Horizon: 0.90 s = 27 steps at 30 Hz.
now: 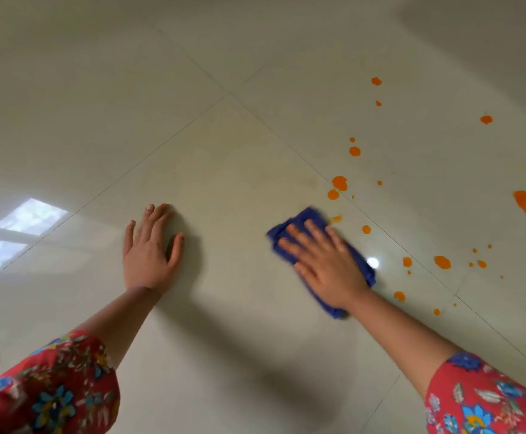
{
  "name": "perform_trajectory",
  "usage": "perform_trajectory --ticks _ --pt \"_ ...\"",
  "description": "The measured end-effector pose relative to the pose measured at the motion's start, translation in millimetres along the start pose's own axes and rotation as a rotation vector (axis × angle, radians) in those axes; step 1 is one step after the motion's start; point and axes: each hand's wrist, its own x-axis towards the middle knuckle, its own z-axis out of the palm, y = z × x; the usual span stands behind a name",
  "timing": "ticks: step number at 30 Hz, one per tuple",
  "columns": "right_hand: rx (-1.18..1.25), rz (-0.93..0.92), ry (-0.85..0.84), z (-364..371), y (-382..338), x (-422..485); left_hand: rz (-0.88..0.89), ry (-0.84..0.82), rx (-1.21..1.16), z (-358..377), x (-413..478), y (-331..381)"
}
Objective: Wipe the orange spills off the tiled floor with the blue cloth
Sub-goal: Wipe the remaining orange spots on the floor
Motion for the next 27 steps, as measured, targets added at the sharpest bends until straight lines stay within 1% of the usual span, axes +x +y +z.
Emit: perform_trajectory --ticks 1,2,3,4,5,7,8,9,10,11,12,15,16,17,18,21,22,23,24,27 --pt "0.0 0.13 0.021 -2.2 18.6 8.0 0.014 0.002 -0.019 3.8 4.1 13.1" --pt "0.016 0.271 0.043 -6.0 31.0 15.6 0.064 -0.014 -0.028 9.3 10.2 30.0" --pt "0.037 0.372 0.061 -9.4 33.1 23.0 0.125 -0.039 -0.034 16.0 18.6 48.7" --pt "0.049 0.4 0.073 -10.0 25.6 26.5 0.178 -0.063 -0.041 22.9 29.2 68.1" --pt "0.04 0.343 0.077 -7.2 13.3 23.6 0.214 -0.089 -0.049 29.2 41.4 87.2" --pt "0.021 0.041 0.018 -1.7 -8.3 -1.6 0.24 -0.143 -0.067 42.4 61.7 119.6" --pt "0.035 -0.072 -0.027 -2.3 -10.9 -16.3 0.244 -0.159 -0.059 48.7 67.7 129.1" --pt "0.046 -0.102 -0.049 -3.2 -5.5 -27.9 0.242 -0.167 -0.032 55.6 70.0 135.5" --pt "0.044 -0.073 -0.041 -3.7 4.2 -32.0 0.236 -0.156 0.01 60.5 69.0 137.0" --pt "0.036 0.026 -0.025 -2.6 19.3 -32.1 0.231 -0.14 0.05 65.3 66.0 138.0" --pt "0.034 0.167 0.002 -1.9 37.4 -27.5 0.226 -0.126 0.071 68.4 63.6 138.3" --pt "0.046 0.58 0.082 -7.3 82.2 5.7 0.226 -0.11 0.058 70.5 62.2 137.6" --pt "0.063 0.657 0.096 -9.9 81.2 19.3 0.225 -0.105 0.049 70.3 63.5 138.0" --pt "0.07 0.668 0.096 -11.6 72.9 29.0 0.219 -0.1 0.049 69.8 64.2 138.1" --pt "0.07 0.594 0.088 -10.4 59.3 31.4 0.217 -0.1 0.049 69.6 64.2 138.1" --pt "0.024 0.116 0.011 -3.7 18.0 -7.6 0.223 -0.103 0.029 68.3 62.8 138.1" --pt "0.018 0.043 -0.006 -4.2 22.0 -21.1 0.224 -0.103 0.023 67.7 61.7 137.6" --pt "0.014 0.044 -0.009 -4.9 36.0 -25.6 0.222 -0.105 0.023 67.1 60.7 137.2" --pt "0.008 0.13 0.0 -5.4 54.9 -22.3 0.218 -0.109 0.027 67.0 60.4 137.3" --pt "0.051 0.55 0.045 -15.0 104.8 23.0 0.218 -0.113 0.03 67.1 60.6 138.0"
